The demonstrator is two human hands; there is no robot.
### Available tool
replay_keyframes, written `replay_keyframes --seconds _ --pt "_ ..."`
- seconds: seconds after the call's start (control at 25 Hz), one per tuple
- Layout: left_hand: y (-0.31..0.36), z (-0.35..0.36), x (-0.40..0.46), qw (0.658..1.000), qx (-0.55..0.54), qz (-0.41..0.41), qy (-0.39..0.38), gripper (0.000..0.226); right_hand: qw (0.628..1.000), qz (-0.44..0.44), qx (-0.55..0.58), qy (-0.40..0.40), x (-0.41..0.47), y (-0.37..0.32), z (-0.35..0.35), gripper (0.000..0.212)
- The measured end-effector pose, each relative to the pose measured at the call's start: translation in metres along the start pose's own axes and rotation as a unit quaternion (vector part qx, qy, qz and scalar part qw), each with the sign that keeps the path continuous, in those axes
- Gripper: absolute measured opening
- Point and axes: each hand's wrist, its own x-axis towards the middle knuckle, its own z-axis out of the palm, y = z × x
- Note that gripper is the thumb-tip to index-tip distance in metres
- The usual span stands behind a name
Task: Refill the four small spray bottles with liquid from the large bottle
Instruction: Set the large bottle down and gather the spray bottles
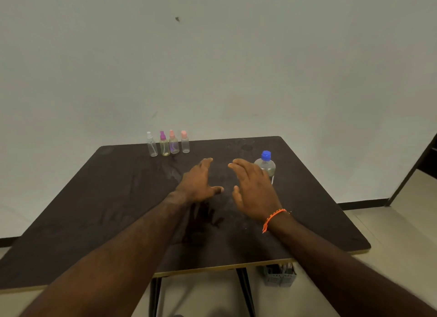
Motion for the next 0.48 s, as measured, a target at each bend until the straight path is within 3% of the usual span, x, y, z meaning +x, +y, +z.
replay_keyframes --seconds 0.24,0.48 --pt "-0.080 -0.056 -0.021 0.992 0.101 -0.076 0.015 0.121 0.975 0.070 -0.014 -0.210 0.059 -0.046 0.063 0.097" --pt "-0.152 -0.086 -0.018 0.984 0.123 -0.132 -0.008 0.124 0.963 0.078 -0.020 -0.258 0.139 -0.064 0.117 0.103"
